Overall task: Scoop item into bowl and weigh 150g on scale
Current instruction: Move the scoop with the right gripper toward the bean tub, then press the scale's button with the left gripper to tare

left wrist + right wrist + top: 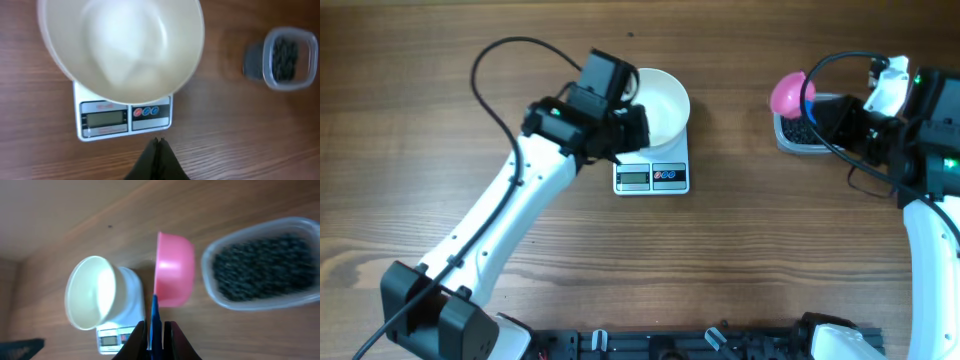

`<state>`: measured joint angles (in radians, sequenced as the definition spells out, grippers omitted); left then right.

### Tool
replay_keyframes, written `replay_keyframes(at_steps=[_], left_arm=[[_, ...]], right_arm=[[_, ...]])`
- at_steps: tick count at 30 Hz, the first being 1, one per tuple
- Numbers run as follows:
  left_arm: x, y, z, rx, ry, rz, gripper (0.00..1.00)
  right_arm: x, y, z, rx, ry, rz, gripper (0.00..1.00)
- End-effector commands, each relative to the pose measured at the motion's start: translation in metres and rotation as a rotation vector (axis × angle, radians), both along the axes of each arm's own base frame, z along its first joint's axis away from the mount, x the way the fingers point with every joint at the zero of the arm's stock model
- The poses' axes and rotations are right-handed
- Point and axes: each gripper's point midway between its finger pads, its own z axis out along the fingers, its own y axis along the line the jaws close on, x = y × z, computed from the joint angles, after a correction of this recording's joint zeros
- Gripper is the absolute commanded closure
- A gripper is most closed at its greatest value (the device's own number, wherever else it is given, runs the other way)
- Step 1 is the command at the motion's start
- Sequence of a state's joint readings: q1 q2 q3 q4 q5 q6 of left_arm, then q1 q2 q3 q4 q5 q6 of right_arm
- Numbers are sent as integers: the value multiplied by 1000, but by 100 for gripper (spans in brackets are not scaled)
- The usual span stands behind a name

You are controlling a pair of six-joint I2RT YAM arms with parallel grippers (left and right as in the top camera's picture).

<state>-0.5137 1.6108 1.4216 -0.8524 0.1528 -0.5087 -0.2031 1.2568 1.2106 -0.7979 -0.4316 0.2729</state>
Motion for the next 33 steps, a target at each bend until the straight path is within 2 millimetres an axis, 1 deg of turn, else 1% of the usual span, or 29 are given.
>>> replay_keyframes(at_steps=[1,2,4,5,6,9,11,14,18,20,23,28,33], left_arm=[[-27,-19,-38,61,30,-127,96],[-34,-24,-50,73,34,-147,96],[-43,-26,-75,117,15,-165,96],[-44,-26,-84,131,-3,-167,96],[-45,-26,-101,147,-39,-165,96],[-39,-22,-122,159,-104,-142,96],[-34,-20,-128,170,-131,-127,96],[-29,-27,-140,185,-155,-170,96],[-20,-30,-156,197,-168,-163,96],[-16,-27,-158,217,-180,-149,96],[-14,-29,-157,209,-191,-147,96],[-15,-29,-173,227,-166,-151,96],[-15,-28,-174,227,-165,-151,96]], right_arm=[[-1,-14,0,-100,-4,-12,96],[-1,-14,-1,-100,-1,-12,96],[-1,-14,-1,-99,-1,-12,96],[-1,-14,-1,-99,0,-12,96],[-1,-14,-1,-99,0,-12,96],[-1,-14,-1,-98,-1,-13,96],[-1,-14,-1,-98,-1,-13,96],[-1,-14,-1,-98,-1,-13,96],[-1,-14,-1,-98,0,-13,96],[-1,-14,-1,-98,0,-13,96],[-1,-14,-1,-97,0,-13,96],[-1,-14,-1,-98,0,-13,96],[-1,-14,-1,-98,0,-13,96]])
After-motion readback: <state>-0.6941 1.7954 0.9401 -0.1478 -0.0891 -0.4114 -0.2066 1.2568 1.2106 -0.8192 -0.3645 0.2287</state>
